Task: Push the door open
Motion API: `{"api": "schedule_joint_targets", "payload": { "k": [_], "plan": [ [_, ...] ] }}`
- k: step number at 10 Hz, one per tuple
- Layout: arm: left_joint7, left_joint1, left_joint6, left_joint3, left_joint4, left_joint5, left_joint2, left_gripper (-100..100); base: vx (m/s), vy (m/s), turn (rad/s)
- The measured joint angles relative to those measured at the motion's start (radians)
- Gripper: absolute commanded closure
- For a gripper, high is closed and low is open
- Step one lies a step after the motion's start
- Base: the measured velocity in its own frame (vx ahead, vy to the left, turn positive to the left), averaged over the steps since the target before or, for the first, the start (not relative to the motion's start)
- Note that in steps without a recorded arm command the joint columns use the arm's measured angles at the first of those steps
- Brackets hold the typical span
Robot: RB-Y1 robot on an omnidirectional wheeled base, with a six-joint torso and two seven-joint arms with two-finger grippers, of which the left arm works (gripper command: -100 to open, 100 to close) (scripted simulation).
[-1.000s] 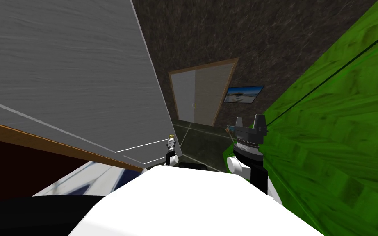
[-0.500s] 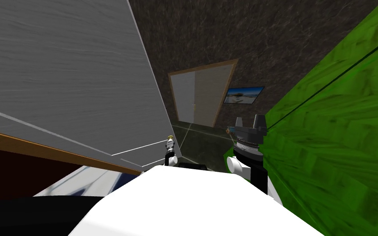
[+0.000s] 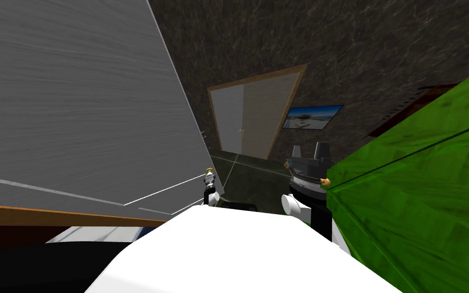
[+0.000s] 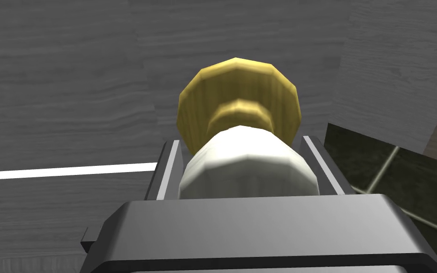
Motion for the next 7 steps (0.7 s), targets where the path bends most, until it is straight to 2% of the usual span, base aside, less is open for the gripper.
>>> {"api": "schedule_joint_targets", "payload": {
  "k": [1, 3, 5, 6, 7],
  "plan": [
    [-0.007, 0.005, 0.006, 0.004, -0.018, 0.002, -0.001, 100, 0.142, 0.027, 0.026],
    [-0.011, 0.014, 0.011, 0.017, -0.023, 0.014, -0.021, 100, 0.120, 0.019, 0.019],
    [-0.006, 0.010, 0.005, 0.020, -0.008, 0.018, -0.016, 100, 0.165, 0.016, 0.038],
    [-0.013, 0.018, 0.011, 0.029, -0.018, 0.025, -0.014, 100, 0.185, -0.018, 0.059],
    [-0.019, 0.012, 0.011, 0.039, -0.015, 0.032, -0.007, 100, 0.187, -0.021, 0.063]
  ]
}}
